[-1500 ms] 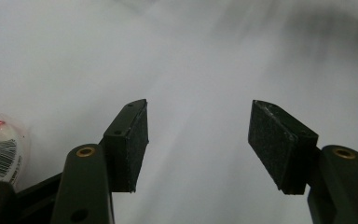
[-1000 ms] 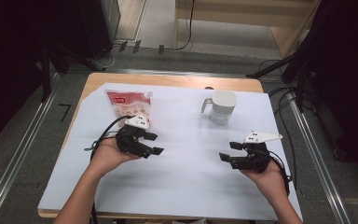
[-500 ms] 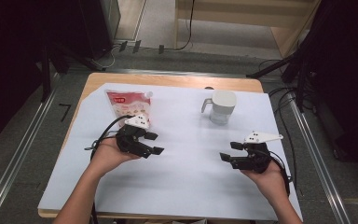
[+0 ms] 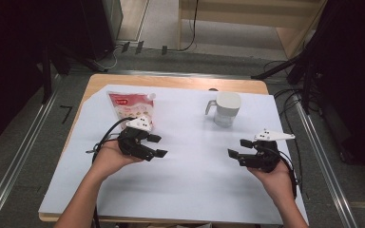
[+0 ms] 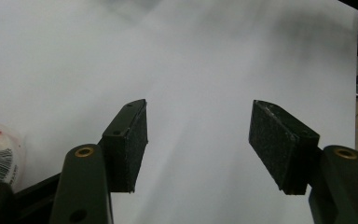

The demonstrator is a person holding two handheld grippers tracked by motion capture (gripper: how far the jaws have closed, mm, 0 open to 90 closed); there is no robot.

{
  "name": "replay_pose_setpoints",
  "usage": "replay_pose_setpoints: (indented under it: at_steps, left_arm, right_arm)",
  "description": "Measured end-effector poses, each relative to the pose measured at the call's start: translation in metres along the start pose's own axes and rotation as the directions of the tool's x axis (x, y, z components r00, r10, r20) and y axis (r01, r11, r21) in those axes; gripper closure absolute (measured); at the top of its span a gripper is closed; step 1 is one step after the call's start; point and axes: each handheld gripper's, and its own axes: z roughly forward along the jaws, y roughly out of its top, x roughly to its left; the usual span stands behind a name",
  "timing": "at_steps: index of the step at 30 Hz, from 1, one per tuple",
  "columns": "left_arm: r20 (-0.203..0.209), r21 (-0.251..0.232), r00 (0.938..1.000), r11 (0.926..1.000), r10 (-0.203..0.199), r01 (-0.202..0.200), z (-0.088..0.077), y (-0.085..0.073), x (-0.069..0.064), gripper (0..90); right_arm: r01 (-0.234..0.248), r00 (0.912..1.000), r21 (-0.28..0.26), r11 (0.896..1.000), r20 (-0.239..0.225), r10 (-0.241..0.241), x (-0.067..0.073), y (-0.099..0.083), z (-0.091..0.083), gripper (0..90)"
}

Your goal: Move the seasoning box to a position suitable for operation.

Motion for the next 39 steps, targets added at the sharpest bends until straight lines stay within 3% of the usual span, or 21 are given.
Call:
replay_pose_setpoints:
  at_steps: [4,9,16,17,19,23,27,30,39]
  left_arm:
    - [-0.009,0.013,0.9999,0.9999,0.010,-0.010,0.002,0.000,-0.001,38.3]
    - [-0.009,0.023,0.9999,0.9997,0.005,-0.005,0.005,0.000,-0.002,37.9]
    - [0.003,0.014,0.9999,0.9999,0.010,-0.010,0.006,0.000,-0.001,38.0]
    - [-0.003,0.020,1.0000,0.9998,0.009,-0.009,0.006,0.000,-0.001,38.1]
    - [0.006,0.017,1.0000,0.9999,0.002,-0.002,0.006,0.000,-0.001,38.0]
    - [0.008,0.022,1.0000,0.9997,0.004,-0.004,0.006,0.000,0.000,38.1]
    - [0.007,0.018,1.0000,0.9998,0.005,-0.005,0.006,0.000,0.000,38.1]
    - [0.007,0.015,1.0000,0.9999,0.007,-0.007,0.005,-0.001,0.000,38.2]
    - [0.006,0.010,1.0000,0.9999,-0.006,0.005,0.005,-0.001,0.001,38.6]
  right_arm:
    - [-0.009,0.9999,0.010,1.000,0.008,0.009,0.001,0.008,0.004,32.7]
    - [-0.009,0.9984,0.006,1.000,0.055,0.009,0.003,0.018,0.011,31.2]
    - [-0.061,0.9936,-0.015,0.998,0.094,0.062,-0.004,0.026,0.023,25.5]
    - [-0.094,0.9884,-0.033,0.995,0.117,0.097,-0.007,0.029,0.026,19.5]
    - [-0.105,0.9851,-0.039,0.994,0.133,0.109,-0.009,0.032,0.030,16.4]
    - [-0.122,0.9771,-0.055,0.991,0.169,0.129,-0.013,0.036,0.036,13.5]
    - [-0.139,0.9612,-0.052,0.989,0.233,0.147,-0.017,0.041,0.046,13.1]
    - [-0.143,0.9570,-0.035,0.989,0.250,0.147,-0.017,0.043,0.053,5.6]
    - [-0.174,0.9412,-0.079,0.982,0.280,0.189,-0.026,0.048,0.069,4.2]
